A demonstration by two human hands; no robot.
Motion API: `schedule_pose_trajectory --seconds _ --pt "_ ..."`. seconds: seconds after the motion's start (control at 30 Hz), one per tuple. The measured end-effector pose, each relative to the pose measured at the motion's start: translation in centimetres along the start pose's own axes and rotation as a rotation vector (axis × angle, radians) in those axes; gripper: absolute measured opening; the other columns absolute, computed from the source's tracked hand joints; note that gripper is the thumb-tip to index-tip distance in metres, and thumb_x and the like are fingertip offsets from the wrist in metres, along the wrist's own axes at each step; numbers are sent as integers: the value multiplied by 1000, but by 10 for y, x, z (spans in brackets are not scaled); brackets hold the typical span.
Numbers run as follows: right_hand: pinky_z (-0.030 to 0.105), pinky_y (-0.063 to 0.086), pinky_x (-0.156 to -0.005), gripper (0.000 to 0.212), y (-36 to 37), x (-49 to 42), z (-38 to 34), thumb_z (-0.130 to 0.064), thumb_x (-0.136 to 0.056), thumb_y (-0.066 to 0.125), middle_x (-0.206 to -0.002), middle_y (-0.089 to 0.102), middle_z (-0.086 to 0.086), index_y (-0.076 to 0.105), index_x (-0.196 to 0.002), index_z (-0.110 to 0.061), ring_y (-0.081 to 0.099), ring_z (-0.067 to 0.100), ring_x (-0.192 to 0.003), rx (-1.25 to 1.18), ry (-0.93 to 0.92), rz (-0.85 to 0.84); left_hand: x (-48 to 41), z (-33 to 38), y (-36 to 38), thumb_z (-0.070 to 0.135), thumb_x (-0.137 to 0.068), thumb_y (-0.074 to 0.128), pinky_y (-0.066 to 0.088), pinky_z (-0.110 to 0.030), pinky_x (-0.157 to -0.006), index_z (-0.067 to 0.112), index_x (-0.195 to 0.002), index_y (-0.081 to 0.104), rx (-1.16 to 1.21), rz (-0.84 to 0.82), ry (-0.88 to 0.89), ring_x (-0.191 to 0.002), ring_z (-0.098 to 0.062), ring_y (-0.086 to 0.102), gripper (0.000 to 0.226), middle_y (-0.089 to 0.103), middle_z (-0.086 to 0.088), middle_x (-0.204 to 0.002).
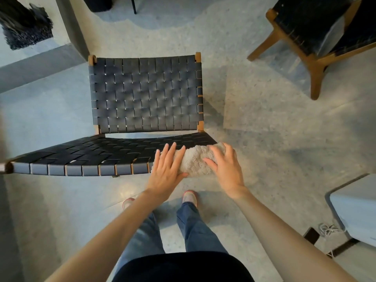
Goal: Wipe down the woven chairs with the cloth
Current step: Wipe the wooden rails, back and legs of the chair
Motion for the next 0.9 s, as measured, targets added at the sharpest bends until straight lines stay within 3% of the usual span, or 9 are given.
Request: schedule_pose_trajectory --seconds 0.1,0.27,0.37,0.5,0.57,0.63,0.7,0.8,0.9 --pt "43 59 -70 31 3 5 3 -22 -86 70 -115 61 24 67 -112 -6 62 39 -98 -93 -9 185 -1 3 0 55 -89 -1 -13 -43 -116 27 -137 -29 -32 -4 -3 -145 -27 -14 63 -10 -6 -159" --pt "43 58 -75 25 7 15 -12 -12 -97 53 -127 56 27 59 -117 2 65 41 -100 -218 164 212 -13 22 -3 43 -101 23 -12 -35 -115 21 -149 -13 28 15 -7 -146 -23 -8 64 -3 -4 -159" --pt "41 58 -58 18 -4 12 -12 -8 -92 61 -124 59 27 62 -106 3 70 39 -83 -75 92 178 -15 21 -4 36 -101 32 -9 -29 -115 20 -151 -1 142 34 -12 -147 -20 -2 62 6 -2 -159" --pt "35 56 -44 15 -17 8 -15 0 -75 77 -115 67 20 68 -88 0 72 32 -86 236 -97 114 -13 15 -4 27 -101 40 6 -27 -116 21 -152 10 222 61 21 -146 -20 11 59 18 -2 -157" --pt "34 60 -60 25 -20 5 -18 2 -73 77 -121 64 20 69 -96 -1 66 33 -106 387 -148 71 -11 11 -4 22 -100 46 22 -31 -114 23 -151 12 242 49 13 -145 -20 15 62 20 -1 -157" --pt "35 49 -96 41 -18 2 -23 7 -86 59 -147 40 22 53 -126 -1 42 34 -134 444 -236 -65 -8 8 -5 11 -95 55 33 -33 -109 24 -151 13 223 46 1 -145 -20 18 71 21 -1 -156" --pt "37 45 -99 43 -26 0 -26 2 -95 43 -153 32 16 41 -137 -9 42 32 -134 399 -235 -161 -4 6 -9 -1 -88 61 40 -33 -104 24 -151 16 201 63 -10 -143 -20 23 81 24 0 -156" --pt "38 50 -80 31 -49 -2 -37 -21 -100 46 -130 58 6 50 -131 -15 61 29 -107 183 -158 -148 5 -1 -23 -4 -89 52 48 -34 -90 26 -148 26 211 151 -42 -135 -21 38 71 35 2 -151" --pt "33 45 -77 32 -58 0 -62 -31 -99 50 -127 60 3 56 -127 -17 60 26 -106 -61 -114 -129 25 -26 -40 -2 -91 47 48 -36 -89 23 -145 36 282 275 -83 -128 -23 47 61 43 1 -147"
Point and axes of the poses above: each hand's wrist, its own x-axis away from the middle knuckle, its own y-axis out of the palm, z = x × y, the point moved 4 cm from there along -x, towards the middle knuckle
